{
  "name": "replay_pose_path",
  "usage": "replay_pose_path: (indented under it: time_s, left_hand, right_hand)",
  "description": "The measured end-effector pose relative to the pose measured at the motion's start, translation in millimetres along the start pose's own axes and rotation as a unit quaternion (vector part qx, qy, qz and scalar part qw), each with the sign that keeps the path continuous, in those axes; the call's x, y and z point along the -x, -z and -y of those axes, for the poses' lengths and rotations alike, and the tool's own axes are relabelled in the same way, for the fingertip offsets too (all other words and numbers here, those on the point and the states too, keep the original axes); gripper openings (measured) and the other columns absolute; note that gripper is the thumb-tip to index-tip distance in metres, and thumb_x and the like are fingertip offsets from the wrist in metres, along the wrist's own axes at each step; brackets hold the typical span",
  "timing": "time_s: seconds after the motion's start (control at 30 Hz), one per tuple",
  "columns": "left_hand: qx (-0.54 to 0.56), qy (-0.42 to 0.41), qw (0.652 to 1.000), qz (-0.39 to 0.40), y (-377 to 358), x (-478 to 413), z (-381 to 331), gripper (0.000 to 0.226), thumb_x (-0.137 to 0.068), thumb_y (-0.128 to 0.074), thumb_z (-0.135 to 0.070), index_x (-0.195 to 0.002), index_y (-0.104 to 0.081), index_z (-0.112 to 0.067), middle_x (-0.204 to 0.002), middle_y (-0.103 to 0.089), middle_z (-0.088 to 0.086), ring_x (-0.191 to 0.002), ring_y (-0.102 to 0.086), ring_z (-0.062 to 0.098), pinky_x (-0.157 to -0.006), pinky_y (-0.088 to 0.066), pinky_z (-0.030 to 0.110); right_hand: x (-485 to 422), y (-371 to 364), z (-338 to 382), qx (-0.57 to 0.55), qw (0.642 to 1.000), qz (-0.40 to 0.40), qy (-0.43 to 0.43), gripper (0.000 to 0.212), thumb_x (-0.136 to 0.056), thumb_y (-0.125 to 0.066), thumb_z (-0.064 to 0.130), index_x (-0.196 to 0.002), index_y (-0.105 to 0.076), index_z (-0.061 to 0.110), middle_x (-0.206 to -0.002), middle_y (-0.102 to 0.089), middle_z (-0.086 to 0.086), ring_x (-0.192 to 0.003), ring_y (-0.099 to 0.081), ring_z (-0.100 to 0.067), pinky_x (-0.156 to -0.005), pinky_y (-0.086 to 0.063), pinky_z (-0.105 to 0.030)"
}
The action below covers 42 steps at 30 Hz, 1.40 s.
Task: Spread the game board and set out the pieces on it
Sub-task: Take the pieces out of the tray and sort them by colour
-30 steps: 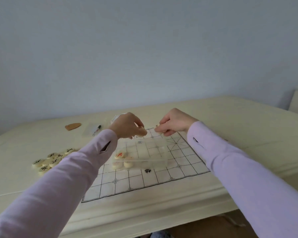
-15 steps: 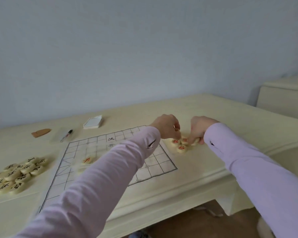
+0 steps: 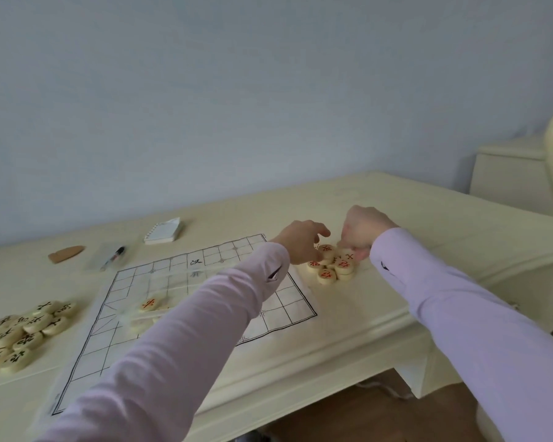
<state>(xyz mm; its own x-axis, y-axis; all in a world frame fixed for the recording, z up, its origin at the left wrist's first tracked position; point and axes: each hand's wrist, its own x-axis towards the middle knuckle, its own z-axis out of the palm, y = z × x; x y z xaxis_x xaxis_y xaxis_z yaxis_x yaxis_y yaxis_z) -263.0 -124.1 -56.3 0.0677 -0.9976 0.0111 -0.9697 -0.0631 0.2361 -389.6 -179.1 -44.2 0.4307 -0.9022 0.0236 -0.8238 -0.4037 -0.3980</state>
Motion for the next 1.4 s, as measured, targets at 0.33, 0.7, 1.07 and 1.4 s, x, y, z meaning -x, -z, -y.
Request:
replay_pose_path:
  time_s: [0.33,0.7,1.07,1.4]
  left_hand:
    - [-0.045,0.061,0.997,0.002,59,72,55,0.04,-0.087,-0.064,-0.023,-0.126,-0.058,-0.021,-0.117,-0.064,-0.002,-0.104,-0.059,0.017,-0.085,-0.046,0.026]
    - [-0.033,0.192,0.979,0.058,73,158,154,0.028,-0.078,-0.072,-0.017,-0.106,-0.069,-0.021,-0.081,-0.069,-0.01,-0.07,-0.067,0.008,-0.061,-0.043,0.017]
    - [-0.137,0.22,0.954,0.151,64,156,169,0.017,-0.076,-0.07,-0.012,-0.091,-0.066,-0.019,-0.104,-0.072,0.005,-0.063,-0.066,0.01,-0.086,-0.055,0.033]
    - [-0.191,0.189,0.957,0.109,54,149,165,0.032,-0.077,-0.068,-0.016,-0.108,-0.07,-0.015,-0.086,-0.061,-0.002,-0.094,-0.063,0.023,-0.08,-0.05,0.03]
  right_hand:
    - [20,-24,79,-0.274,0.95,0.027,0.147,0.012,-0.083,-0.068,0.012,-0.092,-0.069,0.004,-0.077,-0.068,-0.012,-0.056,-0.065,-0.017,-0.058,-0.058,-0.024]
    - [45,-83,182,-0.129,0.928,0.203,0.285,0.027,-0.081,-0.07,0.007,-0.108,-0.066,0.005,-0.085,-0.068,-0.008,-0.066,-0.067,-0.016,-0.068,-0.053,-0.014]
    - [49,-106,214,-0.006,0.904,0.271,0.332,0.03,-0.081,-0.069,0.016,-0.111,-0.07,0.019,-0.076,-0.055,0.018,-0.066,-0.057,-0.009,-0.082,-0.053,-0.026]
    - [33,-94,202,-0.108,0.934,0.246,0.234,0.026,-0.08,-0.075,0.012,-0.101,-0.066,-0.001,-0.07,-0.064,-0.008,-0.055,-0.059,-0.013,-0.063,-0.056,-0.022]
